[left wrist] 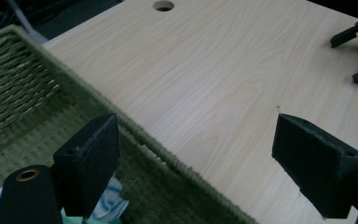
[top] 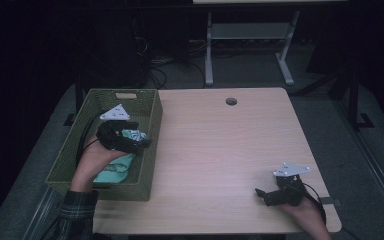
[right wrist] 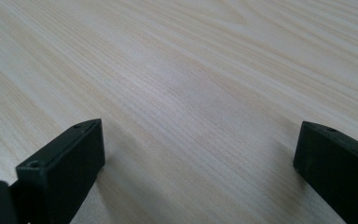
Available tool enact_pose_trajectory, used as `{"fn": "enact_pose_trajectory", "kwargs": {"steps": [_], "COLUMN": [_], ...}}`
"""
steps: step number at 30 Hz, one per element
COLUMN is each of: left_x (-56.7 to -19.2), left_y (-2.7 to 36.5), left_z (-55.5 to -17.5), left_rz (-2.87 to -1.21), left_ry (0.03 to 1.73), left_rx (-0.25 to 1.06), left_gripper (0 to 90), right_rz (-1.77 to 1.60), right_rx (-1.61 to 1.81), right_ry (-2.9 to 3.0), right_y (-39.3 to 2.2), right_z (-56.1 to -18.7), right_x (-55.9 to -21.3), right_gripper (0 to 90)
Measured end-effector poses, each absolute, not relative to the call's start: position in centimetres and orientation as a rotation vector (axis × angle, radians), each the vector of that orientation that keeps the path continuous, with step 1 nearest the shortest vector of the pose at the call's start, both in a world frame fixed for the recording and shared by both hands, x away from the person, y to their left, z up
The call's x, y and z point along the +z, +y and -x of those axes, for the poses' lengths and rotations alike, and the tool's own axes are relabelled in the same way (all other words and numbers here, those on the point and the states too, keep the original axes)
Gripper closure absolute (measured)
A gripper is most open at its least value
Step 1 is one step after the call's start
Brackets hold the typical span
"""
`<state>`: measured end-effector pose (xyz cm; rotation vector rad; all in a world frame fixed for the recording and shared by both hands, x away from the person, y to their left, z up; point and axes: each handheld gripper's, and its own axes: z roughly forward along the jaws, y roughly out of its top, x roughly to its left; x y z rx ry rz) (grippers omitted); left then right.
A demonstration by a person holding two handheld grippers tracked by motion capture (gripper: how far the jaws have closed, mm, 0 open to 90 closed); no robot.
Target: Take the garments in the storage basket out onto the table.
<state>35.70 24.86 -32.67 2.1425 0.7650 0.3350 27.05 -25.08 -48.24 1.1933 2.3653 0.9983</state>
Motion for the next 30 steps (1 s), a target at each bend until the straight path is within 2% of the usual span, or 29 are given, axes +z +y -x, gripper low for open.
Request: {"fn": "enact_pose_trajectory", "kwargs": {"steps": [30], "left_x": [-35.5], "left_y": [28.9], "left_z": [-36.8], "left_rz": [-2.194], "left_ry": [0.855], "left_rx": [0.418], "left_gripper": [15.0], "right_rz": [-1.194], "right_rx": [0.998], "right_ry": [2.366], "right_y": [-25.1], "right_z": [-27.0], "right_x": [-48.2], "right_gripper": [1.4]}}
